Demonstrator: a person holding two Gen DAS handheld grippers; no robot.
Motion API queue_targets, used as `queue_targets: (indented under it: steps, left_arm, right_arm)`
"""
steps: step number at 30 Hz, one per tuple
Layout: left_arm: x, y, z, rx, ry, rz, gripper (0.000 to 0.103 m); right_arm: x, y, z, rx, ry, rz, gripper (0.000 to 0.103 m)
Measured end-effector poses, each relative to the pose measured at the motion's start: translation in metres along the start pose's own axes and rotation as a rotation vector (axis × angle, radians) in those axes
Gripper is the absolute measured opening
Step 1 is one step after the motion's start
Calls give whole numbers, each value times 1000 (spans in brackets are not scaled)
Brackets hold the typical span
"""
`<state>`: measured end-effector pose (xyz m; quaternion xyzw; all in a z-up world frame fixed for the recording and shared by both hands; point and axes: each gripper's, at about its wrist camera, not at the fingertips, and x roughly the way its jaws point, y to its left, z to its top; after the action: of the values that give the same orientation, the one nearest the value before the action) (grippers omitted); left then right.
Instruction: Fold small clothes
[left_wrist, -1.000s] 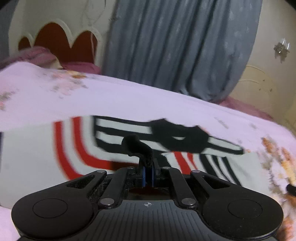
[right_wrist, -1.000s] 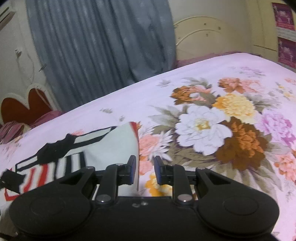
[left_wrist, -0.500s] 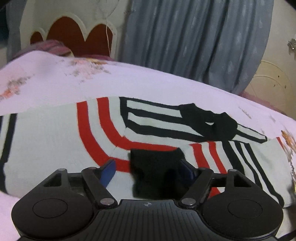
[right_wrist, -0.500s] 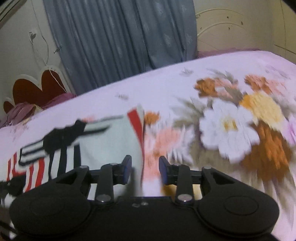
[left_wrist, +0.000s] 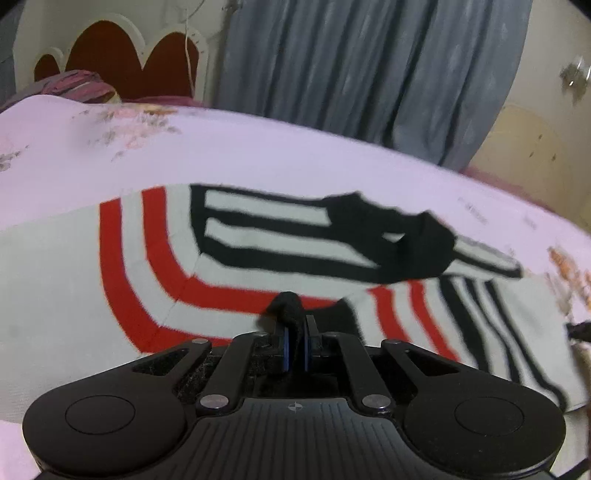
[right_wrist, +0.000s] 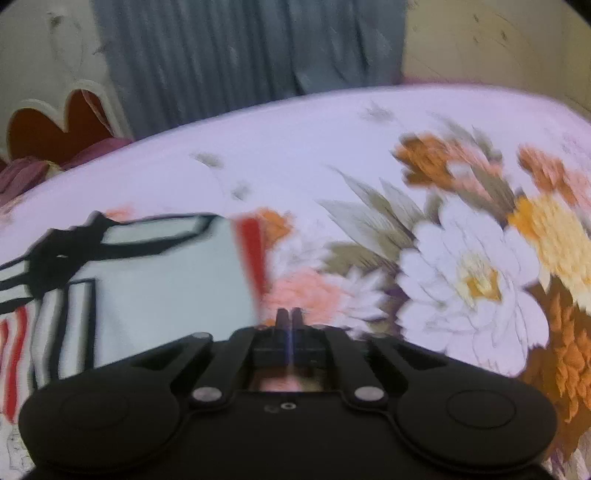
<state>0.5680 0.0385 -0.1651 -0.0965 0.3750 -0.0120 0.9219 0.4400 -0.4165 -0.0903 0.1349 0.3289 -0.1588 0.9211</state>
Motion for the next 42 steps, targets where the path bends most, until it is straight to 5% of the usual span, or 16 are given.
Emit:
queue_targets:
  steps: [3, 5, 9, 13, 15, 18, 23, 26, 28, 29, 35, 38, 42]
  left_arm:
    - [-5, 9, 0, 2, -4, -17, 8]
    - [-17, 14, 1, 2, -56, 41, 22]
    - [-27, 5, 7, 25, -134, 44, 24]
    - [1, -24, 7, 146, -39, -18, 24]
    - [19, -29, 1, 193, 0, 10, 25]
    - [11, -39, 10, 204, 12, 50, 25]
    - [-26, -77, -3, 198, -58, -104, 26]
    - [-28, -111, -28, 248, -35, -181, 46]
    - [-20, -125, -45, 297, 6, -152, 61]
    - [-12, -130, -51, 311, 49, -128, 62]
    - [-38, -112, -45, 291, -54, -81, 62]
    - [-24, -86, -46, 242, 24, -66, 62]
    - [-34, -76, -29, 219, -49, -43, 62]
  right_arm:
    - [-17, -2, 5, 15, -62, 21, 16]
    - [-27, 2, 9, 3, -108, 59, 16]
    - [-17, 23, 24, -67, -113, 112, 15]
    - [15, 38, 29, -166, -51, 17, 5]
    - [25, 27, 32, -142, -32, -1, 3]
    - [17, 28, 39, -140, 7, -34, 15]
    - [-34, 35, 7, -149, -30, 69, 18]
    - [-62, 47, -31, -180, -3, 113, 18]
    - [-65, 56, -53, -202, 23, 84, 18]
    - [-62, 58, -63, -220, 32, 56, 18]
    - [-84, 70, -64, -252, -25, 50, 26]
    - [-72, 66, -73, -274, 25, 29, 26]
    - [-78, 67, -52, -271, -44, 50, 24]
